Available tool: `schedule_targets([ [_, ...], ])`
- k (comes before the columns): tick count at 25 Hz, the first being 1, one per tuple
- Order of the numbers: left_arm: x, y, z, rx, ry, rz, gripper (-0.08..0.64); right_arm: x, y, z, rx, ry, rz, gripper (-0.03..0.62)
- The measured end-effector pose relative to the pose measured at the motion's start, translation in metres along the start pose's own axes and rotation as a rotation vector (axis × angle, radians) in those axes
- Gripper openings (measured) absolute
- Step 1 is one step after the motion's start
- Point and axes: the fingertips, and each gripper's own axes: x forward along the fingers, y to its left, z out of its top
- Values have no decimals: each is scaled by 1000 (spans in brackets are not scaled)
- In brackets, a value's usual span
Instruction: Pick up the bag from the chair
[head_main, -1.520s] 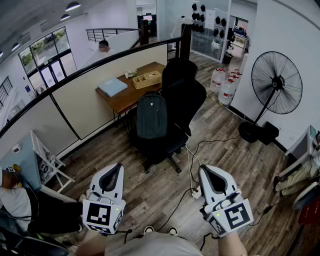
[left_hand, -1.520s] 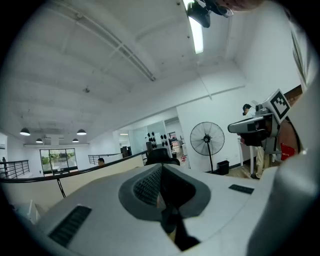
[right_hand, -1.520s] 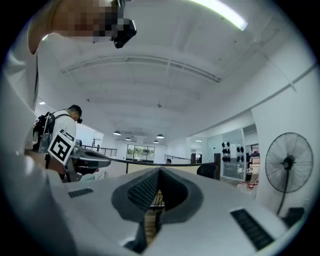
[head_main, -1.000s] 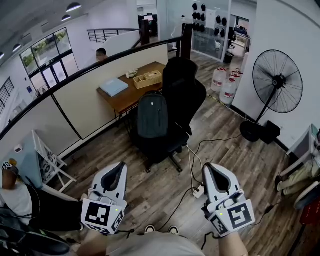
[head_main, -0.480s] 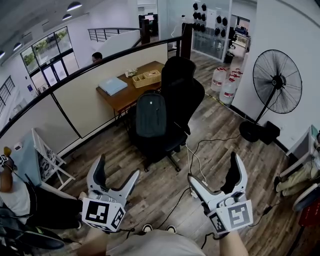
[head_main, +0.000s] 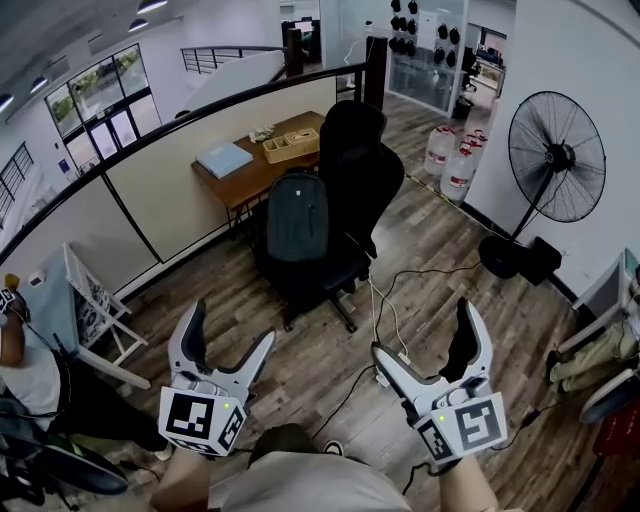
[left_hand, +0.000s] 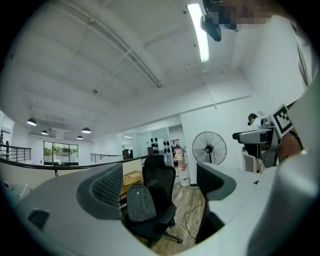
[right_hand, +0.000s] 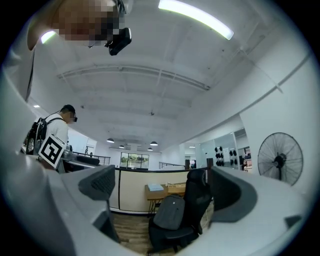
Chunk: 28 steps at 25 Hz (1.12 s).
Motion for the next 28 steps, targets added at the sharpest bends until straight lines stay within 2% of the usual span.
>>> schedule_targets([
  [6, 0, -11, -2, 33, 11, 11, 442, -3, -2, -9, 16, 12, 32, 591],
  [13, 9, -4, -6, 29, 10, 11, 442, 10, 1, -8, 55, -6, 62, 591],
  [21, 50, 16, -12, 33, 9, -7, 442, 57, -4, -26, 51, 20, 75, 591],
  [28, 110, 57, -30, 24, 28, -19, 440, 127, -21, -46, 61, 49, 49, 591],
])
